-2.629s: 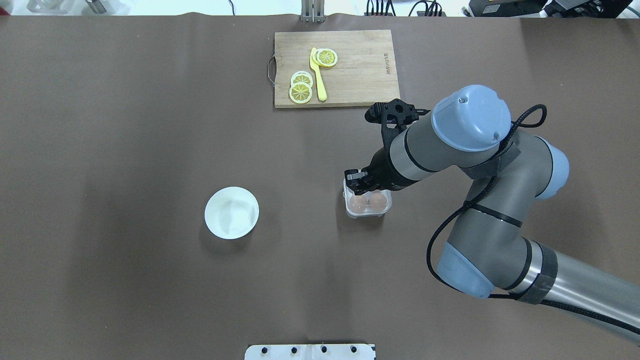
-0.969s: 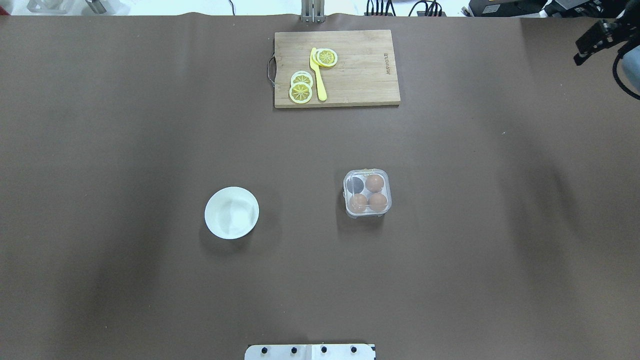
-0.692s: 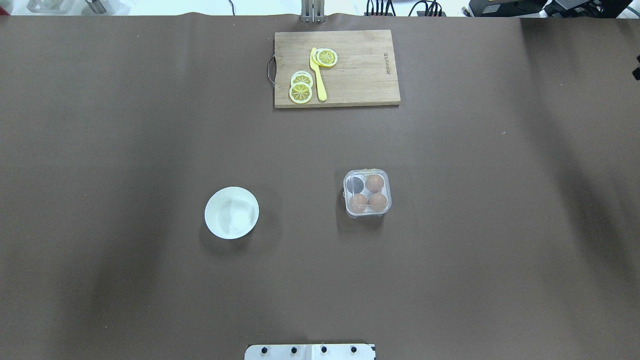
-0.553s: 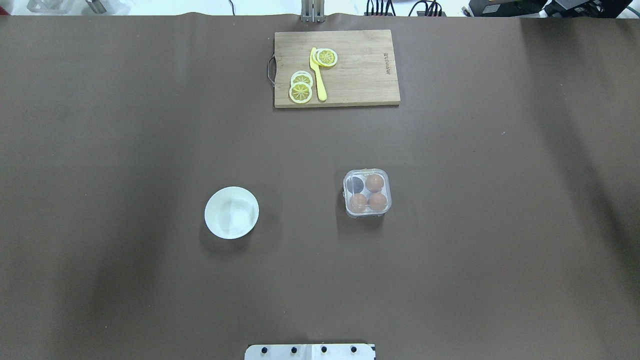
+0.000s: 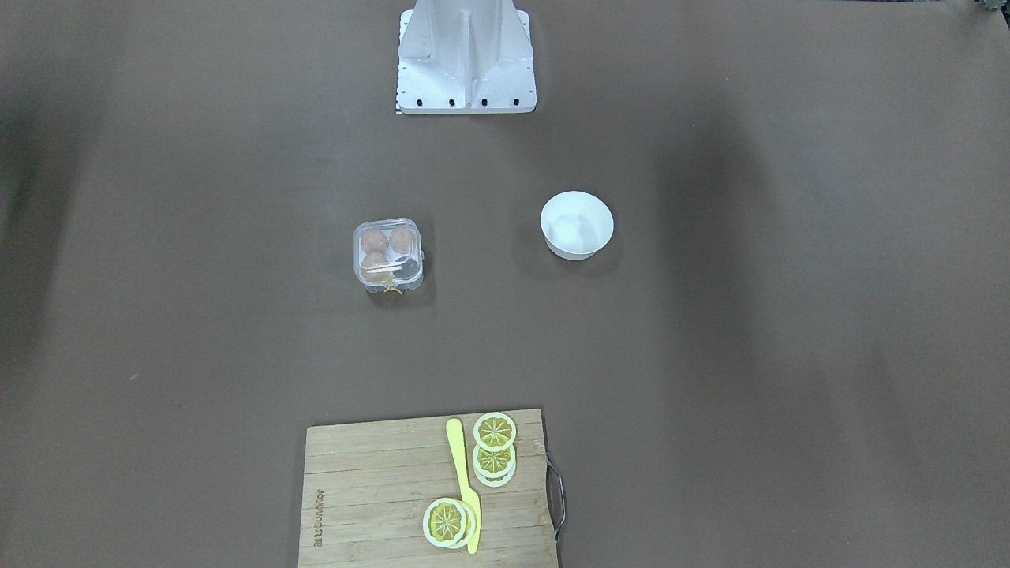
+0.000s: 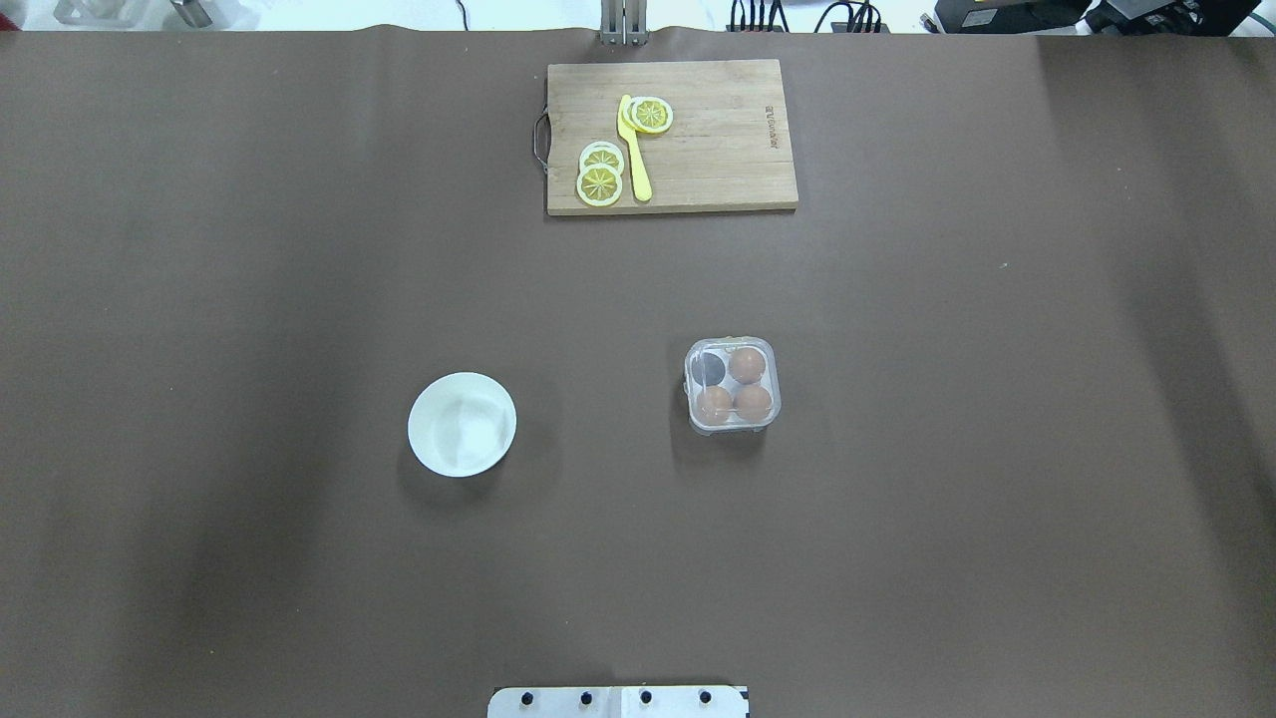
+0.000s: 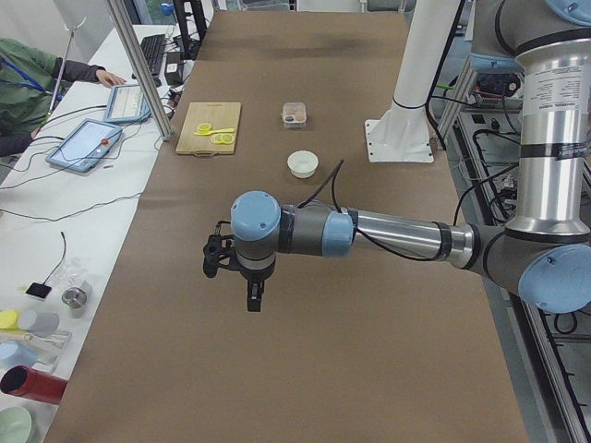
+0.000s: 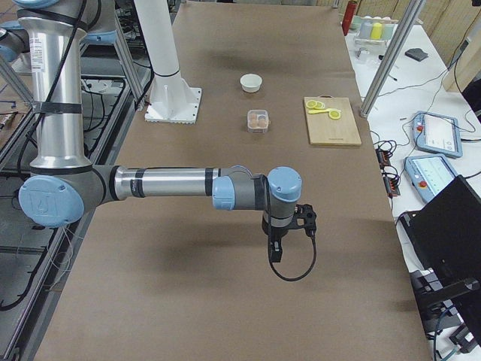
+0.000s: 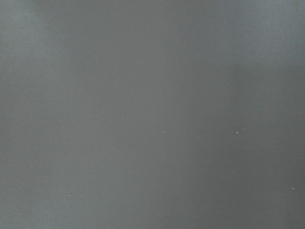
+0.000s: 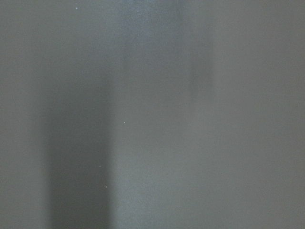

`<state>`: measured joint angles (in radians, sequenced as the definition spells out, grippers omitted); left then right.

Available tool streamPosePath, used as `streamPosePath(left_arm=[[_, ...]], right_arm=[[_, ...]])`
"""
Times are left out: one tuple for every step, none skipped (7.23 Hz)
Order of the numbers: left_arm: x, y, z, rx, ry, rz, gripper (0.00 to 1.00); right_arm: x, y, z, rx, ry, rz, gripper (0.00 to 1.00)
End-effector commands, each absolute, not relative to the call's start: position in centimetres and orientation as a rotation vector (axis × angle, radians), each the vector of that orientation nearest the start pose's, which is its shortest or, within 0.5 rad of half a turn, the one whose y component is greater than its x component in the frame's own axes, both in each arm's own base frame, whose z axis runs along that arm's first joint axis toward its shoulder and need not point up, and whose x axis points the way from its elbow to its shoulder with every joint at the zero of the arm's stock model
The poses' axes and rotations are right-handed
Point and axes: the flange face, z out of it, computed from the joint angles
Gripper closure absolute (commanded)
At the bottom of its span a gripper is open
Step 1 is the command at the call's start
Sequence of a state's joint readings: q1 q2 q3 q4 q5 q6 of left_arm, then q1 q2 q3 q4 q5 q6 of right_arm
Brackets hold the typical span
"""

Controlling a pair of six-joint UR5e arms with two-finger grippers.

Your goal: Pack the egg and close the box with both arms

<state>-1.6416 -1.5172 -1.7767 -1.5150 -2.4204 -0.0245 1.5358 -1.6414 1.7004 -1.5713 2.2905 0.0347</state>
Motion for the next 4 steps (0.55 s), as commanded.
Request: streamPosePath(left_arm=[[-9.15,-46.58,57.44,0.147,0.847,-0.030,0.02],[-9.14,-46.60,57.86,0.140,0.849,-0.033,0.02],[-9.15,-46.60,58.10,0.135,0.847,-0.037,0.02],[-9.17,-46.60,58.05,0.136,0.844,-0.037,0.02]], right_arm=[[4.71,-44.96,62.55,0.023,-0.787,0.006,0.00],[4.59,-45.03,62.57,0.023,-0.793,0.001,0.00],[4.57,-44.87,62.89,0.019,-0.796,-0.001,0.00],[4.58,-44.85,63.06,0.015,-0.796,0.001,0.00]])
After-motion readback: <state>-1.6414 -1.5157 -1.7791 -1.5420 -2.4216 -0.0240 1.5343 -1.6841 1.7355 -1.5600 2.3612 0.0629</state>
